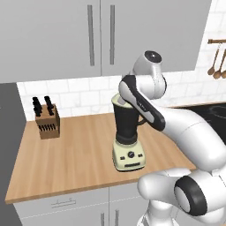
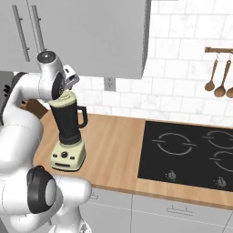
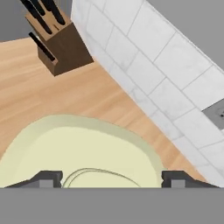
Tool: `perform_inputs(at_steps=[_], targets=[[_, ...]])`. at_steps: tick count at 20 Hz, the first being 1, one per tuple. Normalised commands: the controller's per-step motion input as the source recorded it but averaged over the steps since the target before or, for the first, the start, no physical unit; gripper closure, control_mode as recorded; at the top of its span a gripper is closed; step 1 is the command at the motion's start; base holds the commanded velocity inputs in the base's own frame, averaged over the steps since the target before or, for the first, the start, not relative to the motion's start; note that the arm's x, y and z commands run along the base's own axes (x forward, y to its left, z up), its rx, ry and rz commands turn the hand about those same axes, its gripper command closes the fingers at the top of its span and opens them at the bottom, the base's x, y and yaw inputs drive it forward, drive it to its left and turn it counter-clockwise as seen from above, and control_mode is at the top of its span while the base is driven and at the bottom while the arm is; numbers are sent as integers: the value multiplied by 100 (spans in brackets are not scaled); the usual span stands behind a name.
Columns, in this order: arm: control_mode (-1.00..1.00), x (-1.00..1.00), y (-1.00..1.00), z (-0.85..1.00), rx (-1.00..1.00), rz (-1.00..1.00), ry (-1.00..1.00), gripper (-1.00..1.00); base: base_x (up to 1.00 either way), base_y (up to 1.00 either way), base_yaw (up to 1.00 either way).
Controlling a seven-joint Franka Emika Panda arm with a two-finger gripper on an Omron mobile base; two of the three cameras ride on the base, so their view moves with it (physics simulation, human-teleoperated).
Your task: Close the lid blender by securely placing the lid on top.
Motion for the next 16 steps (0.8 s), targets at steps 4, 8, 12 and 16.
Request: perform_inputs(at_steps=[4, 8, 12, 16], targets=[[-100, 0, 0, 10, 1, 0, -3, -100, 0, 0, 0], [-100, -1, 0, 17, 0, 0, -8, -100, 0, 0, 0], [-100, -2, -1, 9, 0, 0, -7, -100, 0, 0, 0], [-100, -17, -9, 2, 0, 0, -13, -100, 0, 0, 0]])
